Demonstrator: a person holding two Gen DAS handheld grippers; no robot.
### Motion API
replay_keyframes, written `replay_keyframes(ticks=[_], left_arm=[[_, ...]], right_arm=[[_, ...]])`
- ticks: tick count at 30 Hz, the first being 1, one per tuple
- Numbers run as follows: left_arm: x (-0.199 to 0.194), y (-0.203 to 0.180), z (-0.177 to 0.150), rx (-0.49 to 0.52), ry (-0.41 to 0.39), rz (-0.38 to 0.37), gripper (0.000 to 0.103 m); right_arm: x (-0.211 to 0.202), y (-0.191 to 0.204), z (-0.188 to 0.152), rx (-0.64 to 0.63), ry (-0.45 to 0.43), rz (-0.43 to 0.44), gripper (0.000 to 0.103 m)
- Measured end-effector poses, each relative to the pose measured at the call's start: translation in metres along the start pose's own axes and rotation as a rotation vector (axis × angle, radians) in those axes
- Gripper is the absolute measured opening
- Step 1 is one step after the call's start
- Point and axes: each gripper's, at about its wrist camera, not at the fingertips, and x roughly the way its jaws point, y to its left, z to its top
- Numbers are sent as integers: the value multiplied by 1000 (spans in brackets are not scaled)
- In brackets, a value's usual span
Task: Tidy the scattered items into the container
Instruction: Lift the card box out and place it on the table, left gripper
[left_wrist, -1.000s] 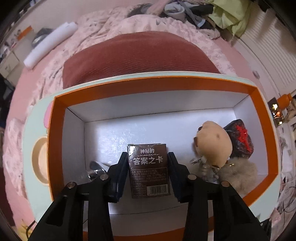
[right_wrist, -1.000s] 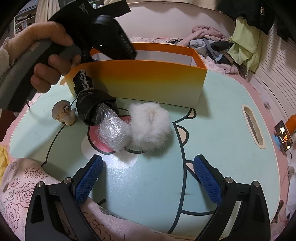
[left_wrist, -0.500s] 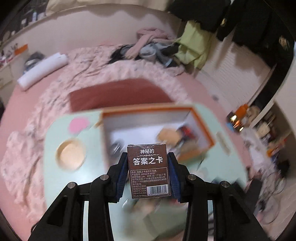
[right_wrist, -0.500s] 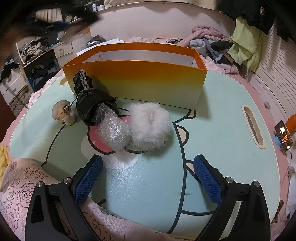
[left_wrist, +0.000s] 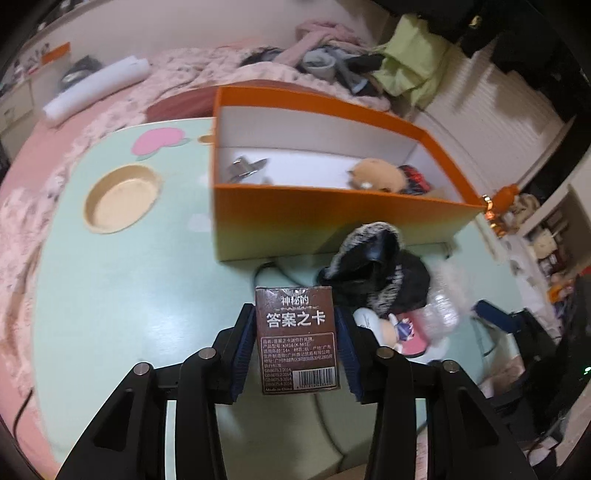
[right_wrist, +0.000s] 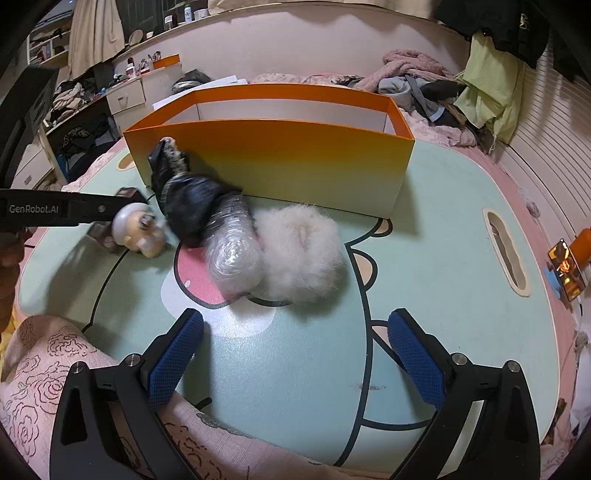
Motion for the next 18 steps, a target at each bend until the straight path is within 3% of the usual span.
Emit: replay_keyframes(ticks=[2,5,8,12,15,18], left_arm=[[-6,3,-1,-12,-29,7,70],[-22,11,-9,-36,-96,38,77],[-28,14,-23,-33,-114,95,87],[-20,4,-49,59,-100,174,89],[-10,-10,-59,143,-91,221,101],[-8,-15,-58,179,-99,200,103]], right_arm=[[0,0,0,0,0,0,100],[0,0,0,0,0,0,100],[0,-1,0,0,0,0,100],[0,-1,0,0,0,0,100],[0,-1,0,-1,0,-1,100],[1,0,-1,0,1,0,100]])
